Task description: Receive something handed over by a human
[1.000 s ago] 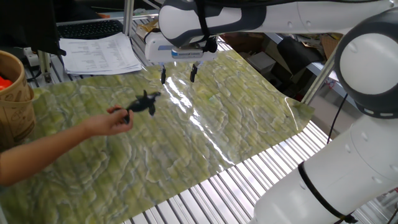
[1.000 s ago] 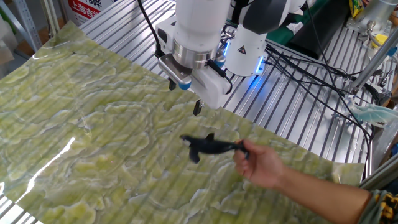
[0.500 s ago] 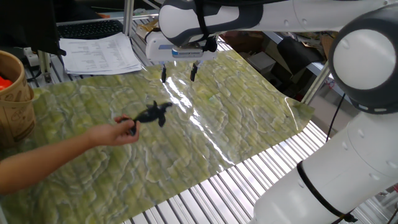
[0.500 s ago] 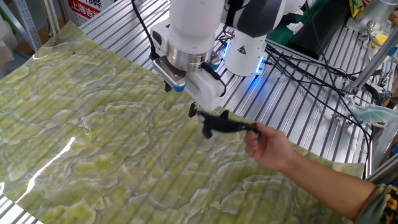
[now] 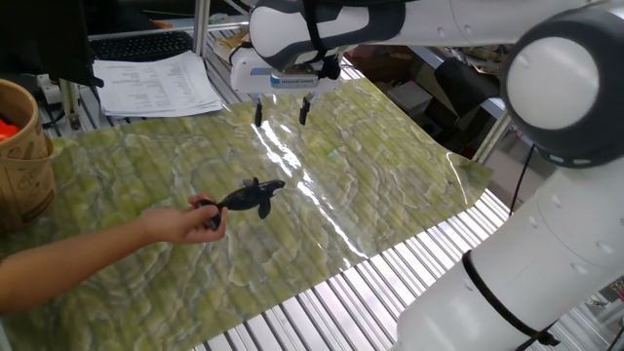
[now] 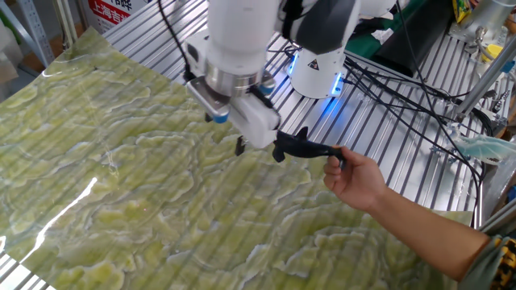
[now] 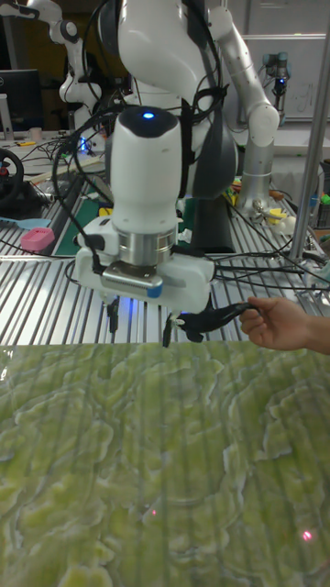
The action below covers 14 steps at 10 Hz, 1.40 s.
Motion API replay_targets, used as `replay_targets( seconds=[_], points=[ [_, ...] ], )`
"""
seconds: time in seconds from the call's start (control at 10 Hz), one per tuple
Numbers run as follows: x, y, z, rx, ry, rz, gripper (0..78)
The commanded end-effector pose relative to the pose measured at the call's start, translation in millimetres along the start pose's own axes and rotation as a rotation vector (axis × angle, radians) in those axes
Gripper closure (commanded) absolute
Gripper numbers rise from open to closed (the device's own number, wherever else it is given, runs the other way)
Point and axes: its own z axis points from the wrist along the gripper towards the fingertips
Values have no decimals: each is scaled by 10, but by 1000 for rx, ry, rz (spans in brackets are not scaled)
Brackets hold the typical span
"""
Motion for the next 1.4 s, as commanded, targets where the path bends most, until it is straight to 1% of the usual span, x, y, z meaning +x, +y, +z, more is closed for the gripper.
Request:
replay_targets(
  seconds=[0.1, 0.2, 0.3, 0.4, 0.5, 0.6, 0.7, 0.8, 0.9, 1.0, 1.1, 1.2, 1.3, 1.4],
  points=[
    [-310, -197, 84, -38, 23, 109, 3],
    [-350, -237, 110, -77, 77, 247, 3],
    [-366, -254, 148, -46, 106, 364, 3],
    [-348, -253, 184, -8, 117, 407, 3],
    [-334, -237, 195, -7, 118, 433, 3],
    [-334, -236, 201, -51, 152, 499, 3],
    [-335, -234, 210, -113, 176, 638, 3],
    [-327, -231, 266, -155, 191, 763, 3],
    [-284, -218, 383, -186, 184, 813, 3],
    [-225, -193, 514, -207, 175, 832, 3],
    [-207, -178, 556, -227, 177, 852, 3],
    [-147, -89, 614, -329, 206, 930, 3],
    [-147, -89, 614, -329, 206, 930, 3],
    [-54, 87, 544, -341, 212, 974, 3]
  ],
)
